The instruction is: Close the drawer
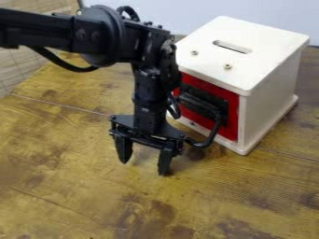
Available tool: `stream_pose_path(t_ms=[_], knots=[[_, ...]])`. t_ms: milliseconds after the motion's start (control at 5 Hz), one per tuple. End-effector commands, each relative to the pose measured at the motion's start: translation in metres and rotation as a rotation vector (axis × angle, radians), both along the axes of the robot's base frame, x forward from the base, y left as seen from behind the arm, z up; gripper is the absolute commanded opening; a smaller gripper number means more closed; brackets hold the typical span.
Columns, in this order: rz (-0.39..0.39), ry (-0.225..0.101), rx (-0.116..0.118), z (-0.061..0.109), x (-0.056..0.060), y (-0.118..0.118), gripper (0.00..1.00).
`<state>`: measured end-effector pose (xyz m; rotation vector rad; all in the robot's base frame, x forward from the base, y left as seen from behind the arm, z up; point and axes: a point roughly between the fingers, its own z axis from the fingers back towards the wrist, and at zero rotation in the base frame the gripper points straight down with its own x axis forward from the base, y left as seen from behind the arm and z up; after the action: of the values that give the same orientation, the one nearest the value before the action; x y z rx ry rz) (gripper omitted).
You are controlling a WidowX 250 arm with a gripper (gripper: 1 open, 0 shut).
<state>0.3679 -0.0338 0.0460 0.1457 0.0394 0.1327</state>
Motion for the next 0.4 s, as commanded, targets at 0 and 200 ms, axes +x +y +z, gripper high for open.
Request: stream_pose_path(t_ms=[0,200], knots=[[0.036,-0.096,-0.028,0.04,0.004,0.01,1.0],[0.037,-0.106,-0.037,0.053,0.007,0.004,1.0]])
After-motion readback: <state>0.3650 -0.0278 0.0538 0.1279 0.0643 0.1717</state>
